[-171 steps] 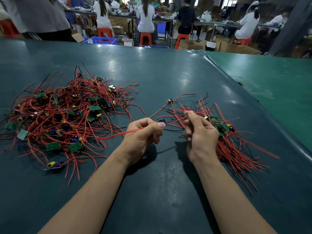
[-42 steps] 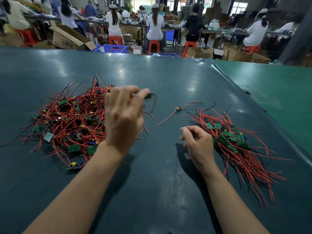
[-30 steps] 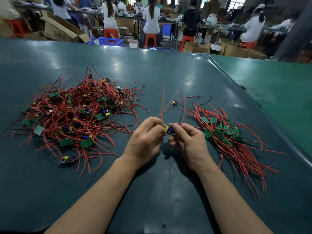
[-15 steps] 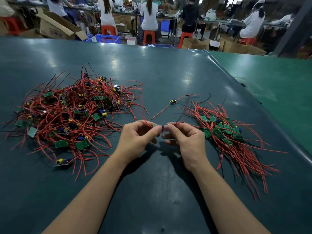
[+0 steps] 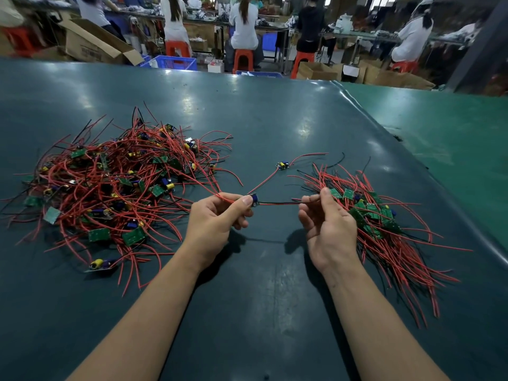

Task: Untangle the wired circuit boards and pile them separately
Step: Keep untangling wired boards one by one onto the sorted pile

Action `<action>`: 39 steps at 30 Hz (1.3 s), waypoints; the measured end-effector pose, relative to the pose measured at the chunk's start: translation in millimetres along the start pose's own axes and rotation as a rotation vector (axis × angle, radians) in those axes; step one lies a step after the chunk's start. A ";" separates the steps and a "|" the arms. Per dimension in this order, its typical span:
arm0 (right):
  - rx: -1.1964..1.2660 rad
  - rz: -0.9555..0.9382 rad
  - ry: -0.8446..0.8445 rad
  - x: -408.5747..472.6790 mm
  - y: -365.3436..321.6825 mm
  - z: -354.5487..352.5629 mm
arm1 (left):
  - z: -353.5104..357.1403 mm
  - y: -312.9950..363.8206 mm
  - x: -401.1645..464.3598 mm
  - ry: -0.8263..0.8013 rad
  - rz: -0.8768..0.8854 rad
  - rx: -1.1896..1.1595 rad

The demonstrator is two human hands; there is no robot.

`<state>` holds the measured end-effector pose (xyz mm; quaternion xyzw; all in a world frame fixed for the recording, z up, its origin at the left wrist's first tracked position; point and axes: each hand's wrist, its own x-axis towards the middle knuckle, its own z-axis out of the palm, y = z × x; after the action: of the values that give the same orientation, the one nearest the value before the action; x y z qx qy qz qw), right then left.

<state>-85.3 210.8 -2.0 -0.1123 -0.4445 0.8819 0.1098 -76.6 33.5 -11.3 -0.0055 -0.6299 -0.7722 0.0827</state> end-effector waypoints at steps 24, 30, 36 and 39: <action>-0.557 -0.425 0.223 7.6 11.4 -11.0 | 3.2 -0.5 -0.4 0.170 0.028 0.092; -0.522 -0.336 0.155 10.1 6.6 -11.2 | 0.7 3.6 5.6 0.268 0.144 -0.174; -0.578 -0.395 -0.042 -5.1 7.5 -1.7 | -3.2 0.4 -2.2 0.358 0.629 0.303; -0.584 -0.307 -0.385 -20.7 13.6 6.8 | -0.8 -2.9 -5.1 0.296 0.931 0.566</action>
<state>-68.9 191.7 -6.9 0.0968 -0.7014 0.6962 0.1186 -71.9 33.8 -14.8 -0.1521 -0.7254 -0.4476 0.5004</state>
